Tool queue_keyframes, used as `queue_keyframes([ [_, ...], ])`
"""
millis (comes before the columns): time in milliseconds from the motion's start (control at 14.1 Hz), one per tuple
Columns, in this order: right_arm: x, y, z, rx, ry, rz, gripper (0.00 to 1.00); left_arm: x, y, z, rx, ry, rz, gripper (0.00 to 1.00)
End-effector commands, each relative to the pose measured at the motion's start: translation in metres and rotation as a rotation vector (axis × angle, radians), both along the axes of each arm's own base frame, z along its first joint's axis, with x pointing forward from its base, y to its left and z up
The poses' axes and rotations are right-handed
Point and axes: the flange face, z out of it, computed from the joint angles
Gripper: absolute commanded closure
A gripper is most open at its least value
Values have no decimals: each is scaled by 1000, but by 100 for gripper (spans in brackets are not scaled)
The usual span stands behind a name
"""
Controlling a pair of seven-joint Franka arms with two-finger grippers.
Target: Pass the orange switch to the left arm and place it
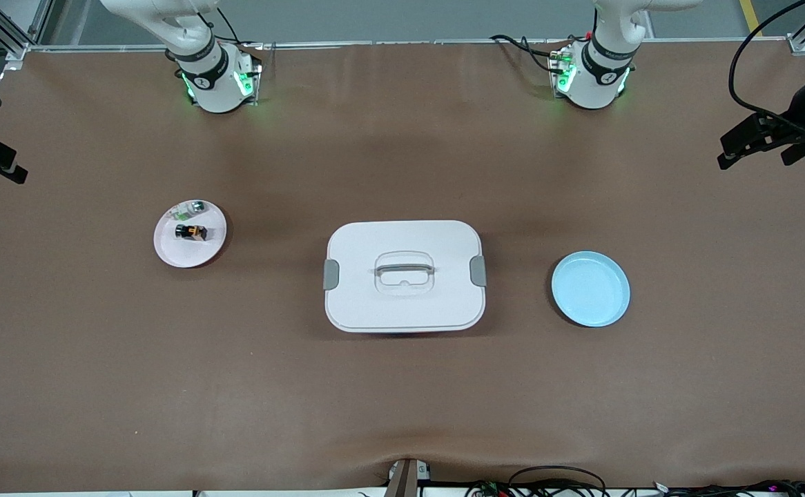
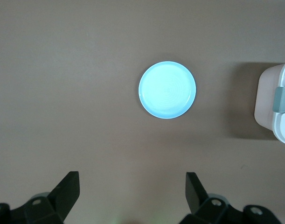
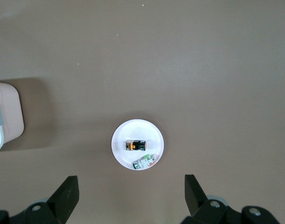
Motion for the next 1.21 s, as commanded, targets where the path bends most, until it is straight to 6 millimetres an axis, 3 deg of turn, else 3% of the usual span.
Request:
queue_keyframes([
  [0,-1,-1,1,-25,-6,-2,0,-2,-2,7,-15,-5,-14,0],
  [781,3,3,3,-31,-34,0,0,0,4,3,-36,6,12,0],
  [1137,19,-9,-19,-31,-15,-33,0,-2,14,-1,-51,27,22,0],
])
